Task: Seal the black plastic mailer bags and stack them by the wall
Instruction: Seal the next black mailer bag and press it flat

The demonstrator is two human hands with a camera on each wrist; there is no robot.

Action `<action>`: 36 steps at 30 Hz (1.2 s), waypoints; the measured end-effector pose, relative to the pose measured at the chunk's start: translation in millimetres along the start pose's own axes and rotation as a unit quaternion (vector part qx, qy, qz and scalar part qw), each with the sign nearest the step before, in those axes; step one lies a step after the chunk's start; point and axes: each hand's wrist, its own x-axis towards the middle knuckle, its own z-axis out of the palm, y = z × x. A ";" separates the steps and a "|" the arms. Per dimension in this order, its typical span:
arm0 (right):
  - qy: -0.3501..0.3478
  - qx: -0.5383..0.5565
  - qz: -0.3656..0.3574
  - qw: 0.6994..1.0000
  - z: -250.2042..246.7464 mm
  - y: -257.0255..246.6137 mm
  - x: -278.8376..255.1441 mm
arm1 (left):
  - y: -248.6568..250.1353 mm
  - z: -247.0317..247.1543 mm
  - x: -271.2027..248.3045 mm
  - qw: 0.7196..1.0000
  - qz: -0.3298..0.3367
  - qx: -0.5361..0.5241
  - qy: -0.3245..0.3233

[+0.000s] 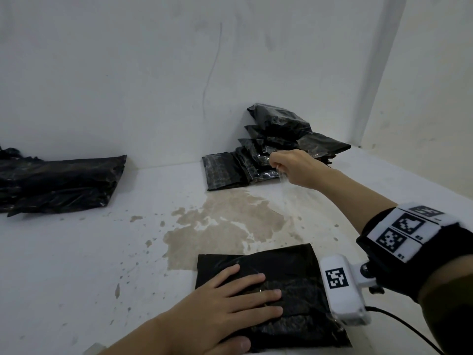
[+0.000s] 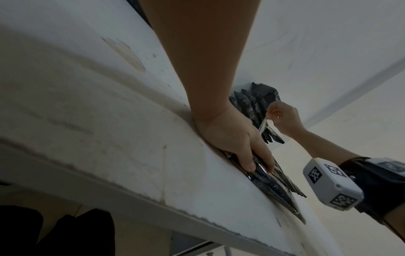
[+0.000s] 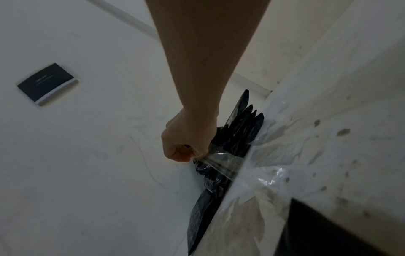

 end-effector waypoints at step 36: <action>-0.259 0.112 0.020 0.959 -2.9 -27.0 -61.2 | 1.0 -7.5 2.7 0.999 -0.023 -0.009 -0.034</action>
